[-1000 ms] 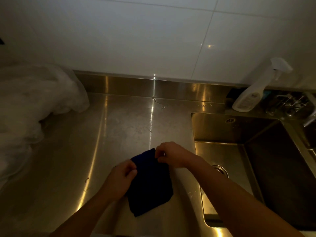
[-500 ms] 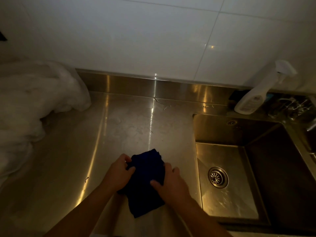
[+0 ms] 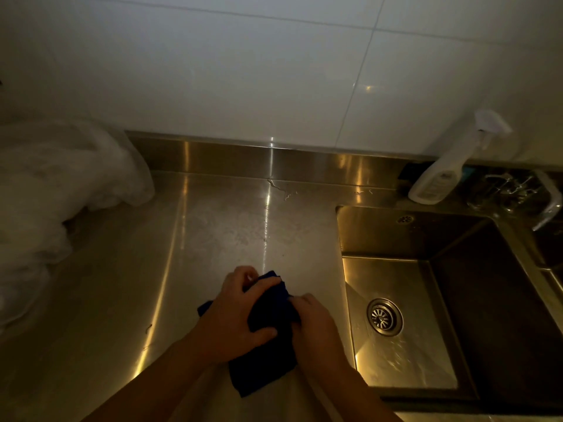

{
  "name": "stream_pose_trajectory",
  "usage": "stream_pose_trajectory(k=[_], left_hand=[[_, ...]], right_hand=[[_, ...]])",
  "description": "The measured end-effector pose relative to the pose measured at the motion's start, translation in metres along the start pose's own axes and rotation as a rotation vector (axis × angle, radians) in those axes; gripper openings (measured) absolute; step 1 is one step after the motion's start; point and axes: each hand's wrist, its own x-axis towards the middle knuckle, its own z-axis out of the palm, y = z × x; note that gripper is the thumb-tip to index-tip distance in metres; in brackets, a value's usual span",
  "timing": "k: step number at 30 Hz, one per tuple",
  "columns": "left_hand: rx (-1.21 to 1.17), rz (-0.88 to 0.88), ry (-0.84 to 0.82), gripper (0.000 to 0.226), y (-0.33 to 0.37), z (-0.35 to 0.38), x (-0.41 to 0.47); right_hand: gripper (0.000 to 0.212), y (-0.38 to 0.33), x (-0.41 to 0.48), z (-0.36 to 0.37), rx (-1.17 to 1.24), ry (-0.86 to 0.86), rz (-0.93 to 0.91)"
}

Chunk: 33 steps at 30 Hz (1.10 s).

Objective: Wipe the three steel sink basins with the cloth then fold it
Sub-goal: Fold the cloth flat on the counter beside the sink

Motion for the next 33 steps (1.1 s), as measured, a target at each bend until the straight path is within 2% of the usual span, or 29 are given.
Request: stream_pose_trajectory(k=[2, 3, 5, 8, 10, 13, 16, 17, 21, 24, 27, 33], left_hand=[[0.145, 0.003, -0.018, 0.087, 0.007, 0.002, 0.002], [0.153, 0.042, 0.043, 0.082, 0.015, 0.001, 0.004], [0.079, 0.133, 0.152, 0.057, 0.036, -0.011, 0.009], [-0.042, 0.111, 0.007, 0.04, 0.066, -0.054, 0.017], [0.065, 0.138, -0.068, 0.036, 0.088, -0.086, 0.02], [0.235, 0.256, -0.014, 0.027, 0.12, -0.118, 0.016], [0.113, 0.331, 0.081, 0.021, 0.147, -0.129, 0.005], [0.048, 0.33, 0.111, 0.015, 0.154, -0.13, 0.002], [-0.039, 0.256, 0.181, 0.012, 0.154, -0.142, -0.008], [0.059, 0.166, 0.159, 0.018, 0.124, -0.161, -0.016], [0.188, 0.104, 0.079, 0.022, 0.089, -0.173, -0.029], [0.293, -0.035, -0.088, 0.037, 0.046, -0.17, -0.047]], right_hand=[[0.026, -0.017, -0.005, -0.015, 0.099, -0.001, -0.084], [0.027, -0.028, -0.005, -0.025, 0.137, -0.003, -0.112], [0.028, -0.046, -0.002, -0.051, 0.156, -0.059, -0.188], [0.035, -0.066, 0.005, -0.1, 0.071, -0.096, -0.323], [0.034, -0.074, 0.003, -0.13, 0.113, -0.086, -0.327], [0.035, -0.067, -0.005, -0.154, 0.252, -0.006, -0.346], [0.059, -0.05, -0.013, -0.155, 0.247, -0.263, -0.253], [0.056, -0.044, -0.015, -0.149, 0.192, -0.298, -0.225], [0.02, -0.026, -0.014, -0.143, 0.12, -0.144, -0.179], [0.026, -0.021, -0.016, -0.167, 0.067, -0.065, -0.242], [0.035, -0.02, -0.023, -0.193, -0.001, -0.068, -0.261], [0.023, -0.017, -0.031, -0.215, 0.013, -0.188, -0.275]])
